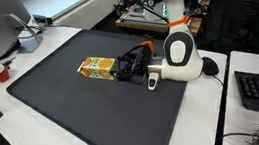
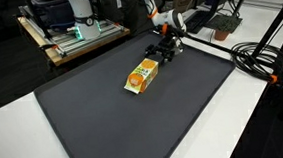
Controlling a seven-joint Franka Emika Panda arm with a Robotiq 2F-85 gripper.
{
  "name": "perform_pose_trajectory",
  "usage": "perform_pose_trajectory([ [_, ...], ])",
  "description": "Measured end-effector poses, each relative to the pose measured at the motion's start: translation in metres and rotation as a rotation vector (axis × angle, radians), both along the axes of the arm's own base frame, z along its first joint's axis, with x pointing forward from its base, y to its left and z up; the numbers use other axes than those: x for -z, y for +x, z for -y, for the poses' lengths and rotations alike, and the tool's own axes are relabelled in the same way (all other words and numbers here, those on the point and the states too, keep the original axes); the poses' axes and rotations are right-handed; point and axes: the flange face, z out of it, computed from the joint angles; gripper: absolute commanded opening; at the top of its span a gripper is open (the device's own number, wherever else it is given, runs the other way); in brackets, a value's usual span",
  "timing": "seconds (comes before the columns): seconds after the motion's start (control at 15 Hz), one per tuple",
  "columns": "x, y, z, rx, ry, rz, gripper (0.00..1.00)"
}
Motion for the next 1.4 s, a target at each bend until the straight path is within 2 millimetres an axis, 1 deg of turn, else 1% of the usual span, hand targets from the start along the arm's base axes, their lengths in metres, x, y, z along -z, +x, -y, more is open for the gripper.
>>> perform_pose_trajectory([
  [0.4, 0.000, 0.005, 0.002, -0.010, 0.018, -0.028, 1.00],
  [0.93, 0.001, 0.016, 0.017, 0.003, 0.076, -0.038, 1.00],
  [1.4, 0.002, 0.015, 0.021, 0.022, 0.087, -0.019, 1.00],
])
